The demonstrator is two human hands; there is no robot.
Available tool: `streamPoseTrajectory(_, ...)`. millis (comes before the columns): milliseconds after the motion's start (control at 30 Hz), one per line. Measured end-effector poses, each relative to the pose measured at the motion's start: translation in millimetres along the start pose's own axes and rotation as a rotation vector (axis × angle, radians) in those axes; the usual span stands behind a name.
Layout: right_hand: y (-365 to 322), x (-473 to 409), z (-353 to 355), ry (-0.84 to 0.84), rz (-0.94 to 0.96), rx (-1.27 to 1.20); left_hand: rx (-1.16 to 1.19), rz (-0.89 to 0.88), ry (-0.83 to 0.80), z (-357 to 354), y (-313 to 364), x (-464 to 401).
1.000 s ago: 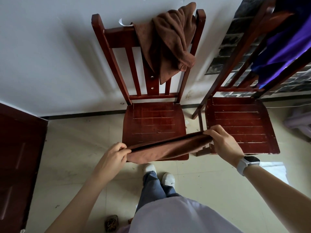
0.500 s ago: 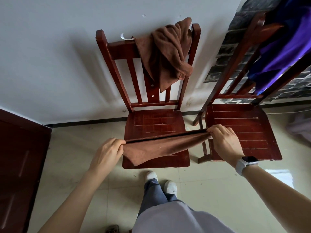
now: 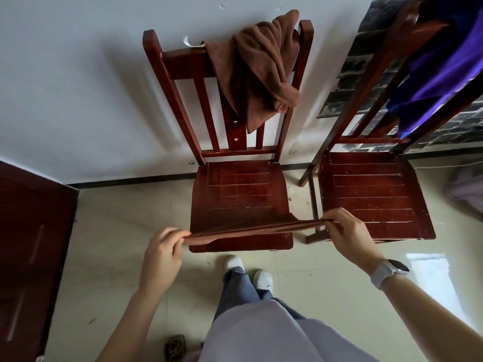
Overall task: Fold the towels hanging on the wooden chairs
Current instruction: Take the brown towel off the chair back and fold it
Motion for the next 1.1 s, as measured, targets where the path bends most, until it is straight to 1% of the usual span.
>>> streamPoseTrajectory(67,-0.5,8.7,-4.2,0.008,-0.075,-0.048,0.032,0.031,0.024,0.6,-3.9,6.0)
streamPoseTrajectory(267,-3.7,7.3,-18.5,0.078,-0.119,-0.064,0.105,0.12,0.135,-5.7,-12.4,-8.3)
streamPoseTrajectory(400,4.9,-24.8,-41.9,0.042,-0.147,-0.034,0.086,0.198,0.061,-30.6,-33.1,-42.7)
streamPoseTrajectory(533,37.4,-80.1,-78.3,-0.07,-0.184,0.008,0.054,0.243,-0.059,-72.7,-59.0,-102.2)
streamPoseTrajectory(700,95.0,-163.2,-137.2,-0.098,-0.199,0.073,-0.066,0.173,-0.138,-135.4,-94.1,-189.7)
streamPoseTrajectory(767,117.2,-193.2,-159.4,-0.079,-0.261,0.114,-0.095,0.192,-0.136,-159.6,-103.3,-221.2)
streamPoseTrajectory(833,130.4,-214.8,-173.7,-0.057,-0.303,0.134,-0.109,0.218,-0.099,-174.7,-105.2,-245.4)
streamPoseTrajectory(900,140.3,-232.3,-181.7,-0.02,-0.292,0.158,-0.123,0.215,-0.045,-185.4,-105.8,-266.9)
streamPoseTrajectory(1100,150.3,-245.4,-183.4,0.054,-0.219,0.225,-0.172,0.021,0.045,-190.0,-102.2,-294.4)
Point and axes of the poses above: each hand's wrist, its own x-axis away from the middle knuckle, its own z-axis out of the back of the hand, y = z × x, the point moved 2 cm from there along -x, towards the middle knuckle, and after that the axes turned 8 degrees about z, right-handed, at the moved point
